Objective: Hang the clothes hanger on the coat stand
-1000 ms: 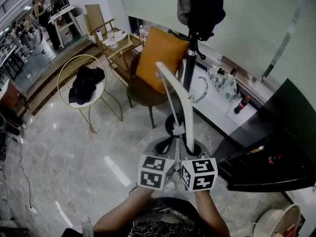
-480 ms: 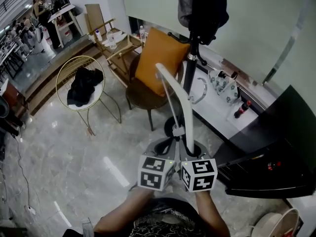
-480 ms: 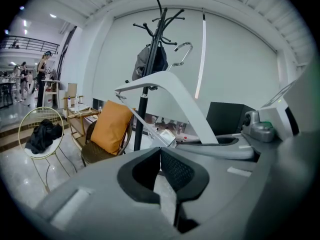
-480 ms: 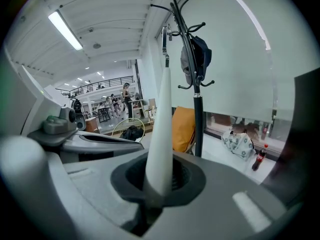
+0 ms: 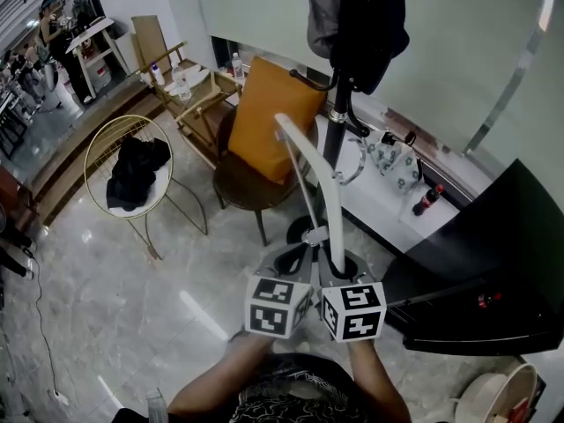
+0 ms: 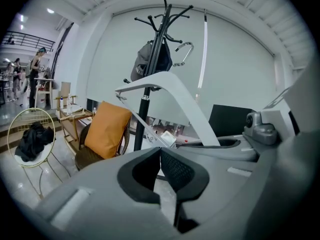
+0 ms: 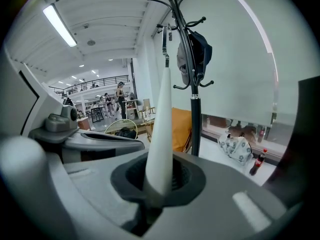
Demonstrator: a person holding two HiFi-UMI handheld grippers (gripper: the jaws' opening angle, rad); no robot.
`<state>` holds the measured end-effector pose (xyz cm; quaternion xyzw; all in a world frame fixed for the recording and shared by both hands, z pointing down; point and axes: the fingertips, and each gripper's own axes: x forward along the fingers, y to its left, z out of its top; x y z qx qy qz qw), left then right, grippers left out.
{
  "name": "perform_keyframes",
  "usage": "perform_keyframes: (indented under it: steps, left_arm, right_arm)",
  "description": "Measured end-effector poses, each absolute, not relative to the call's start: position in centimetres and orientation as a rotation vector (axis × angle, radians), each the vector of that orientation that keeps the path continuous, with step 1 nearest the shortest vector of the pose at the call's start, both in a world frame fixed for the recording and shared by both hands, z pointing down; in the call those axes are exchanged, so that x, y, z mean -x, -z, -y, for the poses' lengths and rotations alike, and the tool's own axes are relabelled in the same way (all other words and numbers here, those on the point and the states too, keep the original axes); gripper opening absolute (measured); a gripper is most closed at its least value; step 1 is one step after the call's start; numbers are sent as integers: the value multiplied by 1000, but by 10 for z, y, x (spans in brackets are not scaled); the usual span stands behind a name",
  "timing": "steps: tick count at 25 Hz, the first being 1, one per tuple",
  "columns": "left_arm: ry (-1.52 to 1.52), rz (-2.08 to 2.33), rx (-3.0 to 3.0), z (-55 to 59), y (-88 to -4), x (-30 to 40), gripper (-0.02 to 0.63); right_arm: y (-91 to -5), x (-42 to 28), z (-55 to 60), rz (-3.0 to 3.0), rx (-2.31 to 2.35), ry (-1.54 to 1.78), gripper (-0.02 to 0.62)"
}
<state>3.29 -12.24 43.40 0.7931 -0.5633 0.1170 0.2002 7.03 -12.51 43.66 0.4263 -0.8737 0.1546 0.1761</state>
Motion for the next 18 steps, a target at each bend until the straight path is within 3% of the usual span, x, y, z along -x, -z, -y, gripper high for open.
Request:
perform_keyframes:
  steps: [18]
  left_arm:
    - [-319, 1552, -2245, 217, -427, 21, 6]
  right_arm:
    - [-438, -17, 215, 2444, -1233, -440, 23]
